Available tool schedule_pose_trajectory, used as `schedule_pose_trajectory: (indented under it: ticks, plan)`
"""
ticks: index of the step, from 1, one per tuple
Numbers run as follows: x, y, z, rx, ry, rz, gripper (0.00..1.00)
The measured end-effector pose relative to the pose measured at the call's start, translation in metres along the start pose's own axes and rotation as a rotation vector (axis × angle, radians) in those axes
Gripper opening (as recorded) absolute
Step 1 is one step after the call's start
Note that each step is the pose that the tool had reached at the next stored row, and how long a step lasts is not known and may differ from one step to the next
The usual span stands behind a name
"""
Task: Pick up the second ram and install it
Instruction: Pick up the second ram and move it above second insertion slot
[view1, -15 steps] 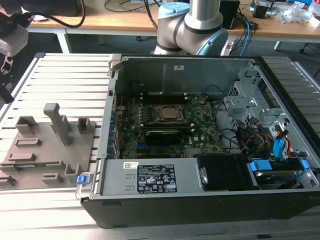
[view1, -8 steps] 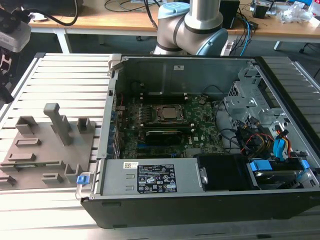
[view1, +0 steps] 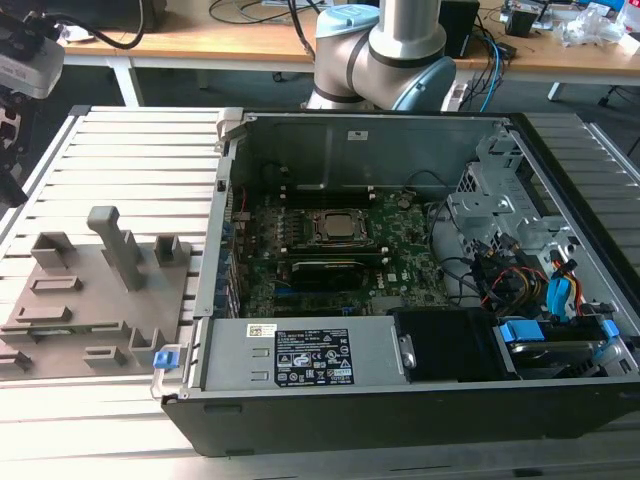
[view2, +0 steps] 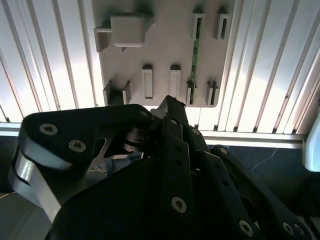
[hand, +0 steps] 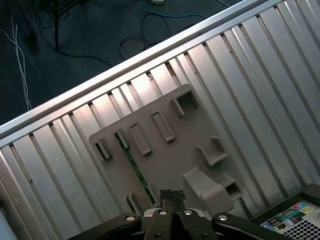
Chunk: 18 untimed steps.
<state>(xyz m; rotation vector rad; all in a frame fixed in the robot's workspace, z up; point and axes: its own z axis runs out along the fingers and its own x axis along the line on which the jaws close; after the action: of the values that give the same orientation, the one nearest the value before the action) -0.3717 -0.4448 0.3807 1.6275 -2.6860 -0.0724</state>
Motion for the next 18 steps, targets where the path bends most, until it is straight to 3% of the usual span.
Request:
schedule_pose_trajectory:
  ticks: [18]
  plan:
    - [0.0,0.0,0.0,-0.0047,0.0076,-0.196,0.11]
